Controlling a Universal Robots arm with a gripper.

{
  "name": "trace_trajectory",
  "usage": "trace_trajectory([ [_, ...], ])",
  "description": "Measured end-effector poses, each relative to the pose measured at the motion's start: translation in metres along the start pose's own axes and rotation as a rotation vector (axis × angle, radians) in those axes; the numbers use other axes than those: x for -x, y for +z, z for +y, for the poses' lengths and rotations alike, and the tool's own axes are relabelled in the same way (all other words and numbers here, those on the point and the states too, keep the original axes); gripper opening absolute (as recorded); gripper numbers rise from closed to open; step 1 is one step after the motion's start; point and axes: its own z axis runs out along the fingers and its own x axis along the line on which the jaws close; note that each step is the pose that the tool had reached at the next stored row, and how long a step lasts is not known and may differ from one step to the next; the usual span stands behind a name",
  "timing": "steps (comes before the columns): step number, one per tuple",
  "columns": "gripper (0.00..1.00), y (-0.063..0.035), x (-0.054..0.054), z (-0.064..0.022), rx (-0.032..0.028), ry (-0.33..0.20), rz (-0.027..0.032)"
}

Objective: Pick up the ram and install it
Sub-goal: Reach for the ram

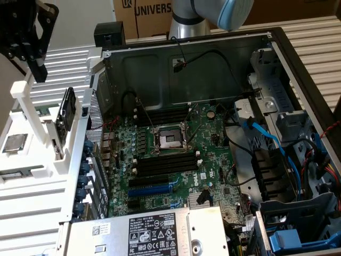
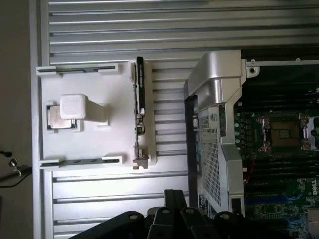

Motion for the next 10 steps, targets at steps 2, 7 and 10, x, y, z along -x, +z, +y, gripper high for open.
trace_trajectory([
  [2, 0.11, 0.0, -0.009, -0.0006, 0.0002, 0.0, 0.0],
  [7, 0.11, 0.0, -0.036, -0.0024, 0.001, 0.0, 0.0],
  [10, 0.11, -0.0001, -0.055, -0.0036, 0.0015, 0.0, 0.0],
])
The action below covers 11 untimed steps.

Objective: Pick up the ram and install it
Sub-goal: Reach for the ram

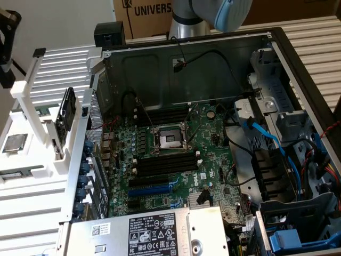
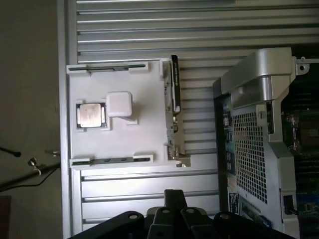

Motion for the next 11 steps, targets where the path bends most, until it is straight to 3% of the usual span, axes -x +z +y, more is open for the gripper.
trace_trajectory([
  [1, 0.11, -0.0001, -0.01, -0.0006, 0.0003, 0.0, 0.0],
  [3, 0.11, -0.0001, -0.018, -0.0012, 0.0005, 0.0, 0.0],
  [5, 0.11, -0.0003, -0.037, -0.0024, 0.0009, 0.0, 0.0001],
  [11, 0.11, -0.0005, -0.064, -0.0001, 0.0009, 0.0, 0.0001],
])
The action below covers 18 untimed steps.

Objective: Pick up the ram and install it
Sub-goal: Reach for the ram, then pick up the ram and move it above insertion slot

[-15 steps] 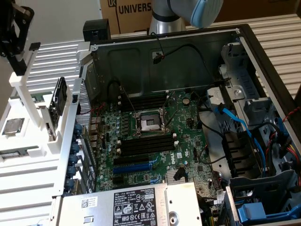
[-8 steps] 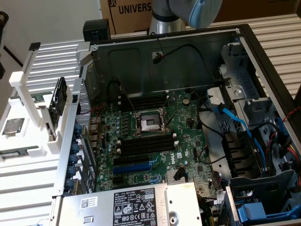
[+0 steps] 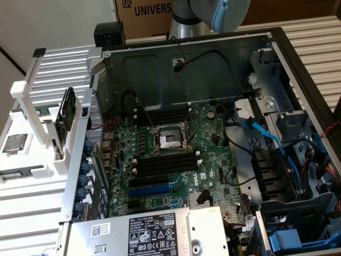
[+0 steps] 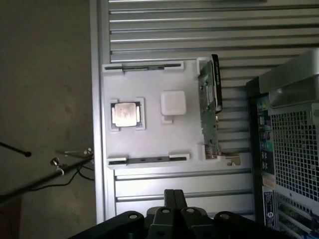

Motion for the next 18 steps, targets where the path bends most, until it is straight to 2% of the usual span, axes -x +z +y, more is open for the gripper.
trace_trajectory([
  [2, 0.11, 0.0001, -0.008, 0.0044, -0.0001, 0.0, 0.0001],
  [4, 0.11, 0.001, -0.015, 0.0172, 0.0, 0.0, -0.0001],
  [18, 0.11, 0.0011, -0.016, 0.0179, 0.0001, 0.0, -0.0001],
])
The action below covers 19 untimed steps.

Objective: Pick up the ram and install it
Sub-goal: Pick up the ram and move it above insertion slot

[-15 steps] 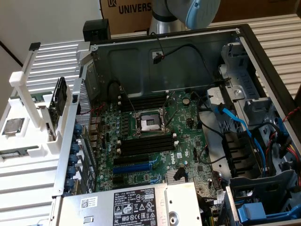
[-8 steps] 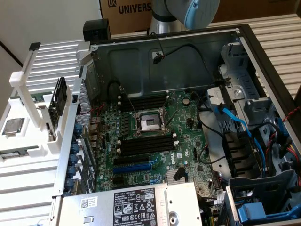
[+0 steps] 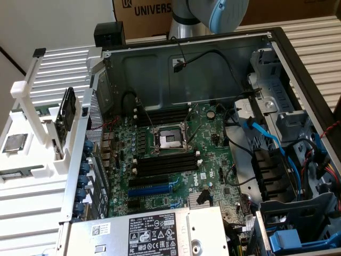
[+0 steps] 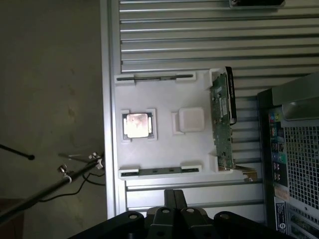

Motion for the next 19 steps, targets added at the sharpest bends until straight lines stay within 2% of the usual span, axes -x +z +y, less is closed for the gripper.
trace_trajectory([
  [6, 0.11, 0.0, 0.0, 0.0, 0.0009, 0.0, -0.0001],
  [7, 0.11, -0.0001, -0.0001, 0.0, 0.0023, -0.011, -0.0046],
  [8, 0.11, -0.0001, -0.0001, 0.0001, 0.0046, -0.045, -0.0032],
  [12, 0.11, 0.0, -0.0001, 0.0, 0.0101, -0.117, 0.0009],
  [14, 0.11, 0.0001, -0.0001, 0.0, 0.017, -0.171, 0.0039],
  [17, 0.11, 0.0, -0.0001, 0.0, 0.0229, -0.227, 0.0075],
  [19, 0.11, 0.0, -0.0001, 0.0, 0.0293, -0.282, 0.0108],
])
